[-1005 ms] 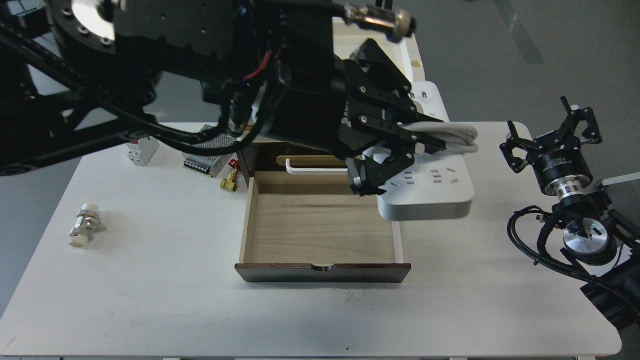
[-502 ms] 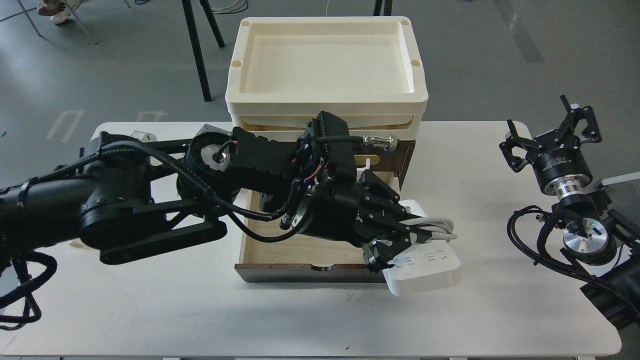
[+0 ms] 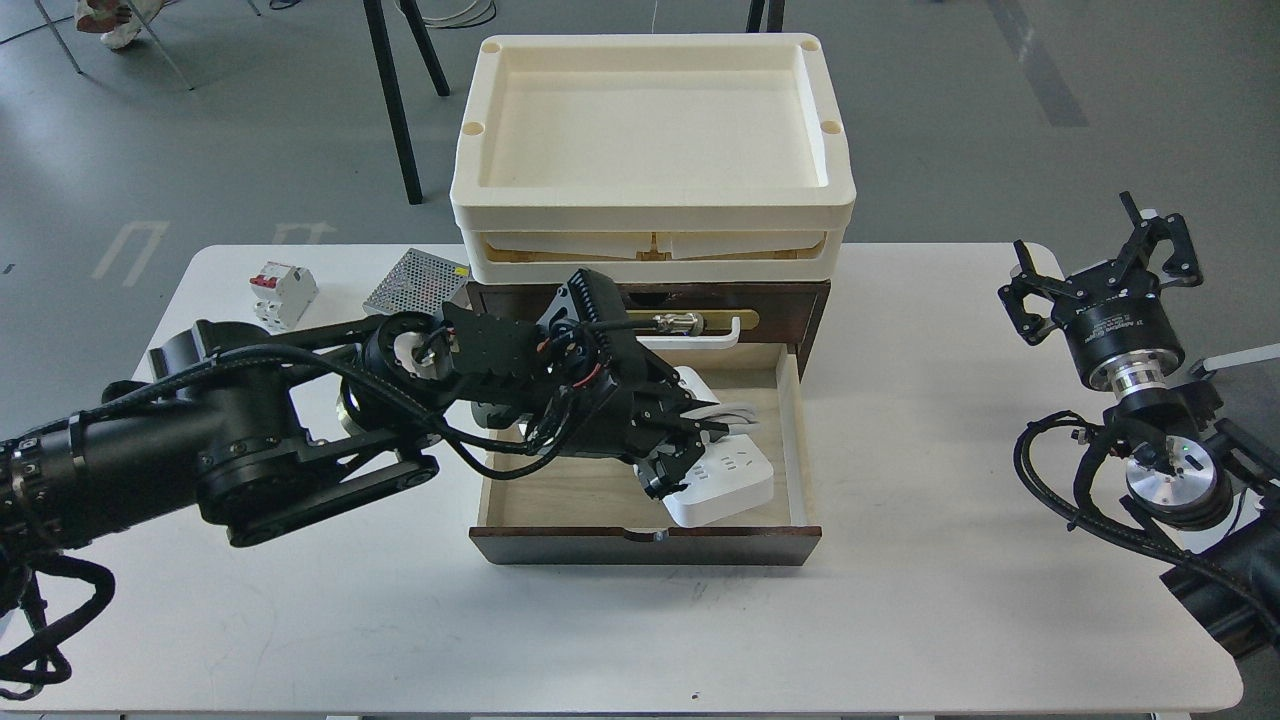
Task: Put charging cable into cabinet
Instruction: 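Release the power strip in the drawer and raise the left gripper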
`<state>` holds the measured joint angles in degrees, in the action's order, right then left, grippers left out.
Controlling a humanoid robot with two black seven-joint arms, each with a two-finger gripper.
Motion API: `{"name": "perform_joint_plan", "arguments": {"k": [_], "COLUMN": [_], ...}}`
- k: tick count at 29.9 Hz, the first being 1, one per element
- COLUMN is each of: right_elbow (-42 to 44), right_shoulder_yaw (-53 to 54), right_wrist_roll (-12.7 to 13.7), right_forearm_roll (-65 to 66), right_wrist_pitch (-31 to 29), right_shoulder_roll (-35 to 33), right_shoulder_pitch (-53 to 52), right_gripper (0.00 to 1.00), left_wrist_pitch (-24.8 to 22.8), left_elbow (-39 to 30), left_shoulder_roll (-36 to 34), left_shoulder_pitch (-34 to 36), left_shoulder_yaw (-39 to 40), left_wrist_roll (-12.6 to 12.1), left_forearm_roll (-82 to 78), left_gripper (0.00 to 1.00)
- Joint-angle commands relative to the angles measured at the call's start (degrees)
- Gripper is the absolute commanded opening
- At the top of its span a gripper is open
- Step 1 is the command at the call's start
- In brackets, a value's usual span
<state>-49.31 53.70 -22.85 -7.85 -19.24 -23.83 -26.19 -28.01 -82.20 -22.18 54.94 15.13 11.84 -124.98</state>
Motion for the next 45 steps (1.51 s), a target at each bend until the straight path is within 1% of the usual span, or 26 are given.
{"name": "perform_joint_plan", "arguments": {"k": [1,8,12,15,17,19,23,24,26,27,28,29,30,33,37,39,42,45], "right_elbow": [-0.1,-0.1,-0.1,-0.1,-0.1,0.0,-0.1,-0.1,-0.1,-0.1,-0.1,-0.1,0.0,-0.1,0.0,0.0,0.0,-0.1], "right_shoulder_yaw": [0.0,0.0,0.0,0.0,0.0,0.0,0.0,0.0,0.0,0.0,0.0,0.0,0.0,0.0,0.0,0.0,0.0,0.0], "right_wrist_roll": [0.0,0.0,0.0,0.0,0.0,0.0,0.0,0.0,0.0,0.0,0.0,0.0,0.0,0.0,0.0,0.0,0.0,0.0], "right_forearm_roll": [0.0,0.0,0.0,0.0,0.0,0.0,0.0,0.0,0.0,0.0,0.0,0.0,0.1,0.0,0.1,0.5,0.9,0.9], "right_wrist_pitch": [0.0,0.0,0.0,0.0,-0.1,0.0,0.0,-0.1,0.0,0.0,0.0,0.0,-0.1,0.0,0.0,0.0,0.0,-0.1], "right_shoulder_roll": [0.0,0.0,0.0,0.0,0.0,0.0,0.0,0.0,0.0,0.0,0.0,0.0,0.0,0.0,0.0,0.0,0.0,0.0], "right_shoulder_pitch": [0.0,0.0,0.1,0.1,0.1,0.1,0.0,0.0,0.0,0.0,0.1,0.0,0.0,0.0,0.0,0.0,0.0,0.0], "right_gripper": [1.00,1.00,1.00,1.00,1.00,1.00,1.00,1.00,1.00,1.00,1.00,1.00,1.00,1.00,1.00,1.00,1.00,1.00], "left_wrist_pitch": [0.0,0.0,0.0,0.0,0.0,0.0,0.0,0.0,0.0,0.0,0.0,0.0,0.0,0.0,0.0,0.0,0.0,0.0], "left_elbow": [3.5,4.2,6.9,7.3,7.6,7.6,7.6,7.4,6.8,6.5,6.2,5.7,5.0,2.5,-1.0,-1.4,-1.0,1.0], "left_shoulder_roll": [0.1,-0.4,0.0,0.2,0.2,0.2,0.2,0.2,0.2,0.2,0.2,0.2,0.0,-0.1,0.0,0.4,1.2,0.7], "left_shoulder_pitch": [-0.5,-3.4,-4.7,-5.4,-5.3,-5.3,-5.4,-5.4,-5.4,-5.4,-5.3,-5.2,-5.1,-4.8,-4.5,-4.2,-3.1,-2.1], "left_shoulder_yaw": [0.1,0.2,0.1,0.2,0.4,0.4,0.2,0.3,0.3,0.5,0.9,1.2,1.7,5.3,12.5,16.3,24.6,31.9], "left_wrist_roll": [-0.4,-0.4,-1.2,-5.1,-6.0,-6.1,-6.3,-6.3,-6.2,-6.1,-5.8,-5.3,-5.0,-2.8,1.9,3.2,4.3,3.8], "left_forearm_roll": [0.0,0.0,0.0,0.0,0.0,0.0,0.0,0.0,0.0,0.0,0.0,0.0,0.0,8.2,25.7,35.2,51.4,66.6], "left_gripper": [0.04,0.05,0.05,0.08,0.11,0.20,0.51,0.56,0.61,0.68,0.81,0.91,0.95,0.96,0.98,0.99,0.99,0.99]}}
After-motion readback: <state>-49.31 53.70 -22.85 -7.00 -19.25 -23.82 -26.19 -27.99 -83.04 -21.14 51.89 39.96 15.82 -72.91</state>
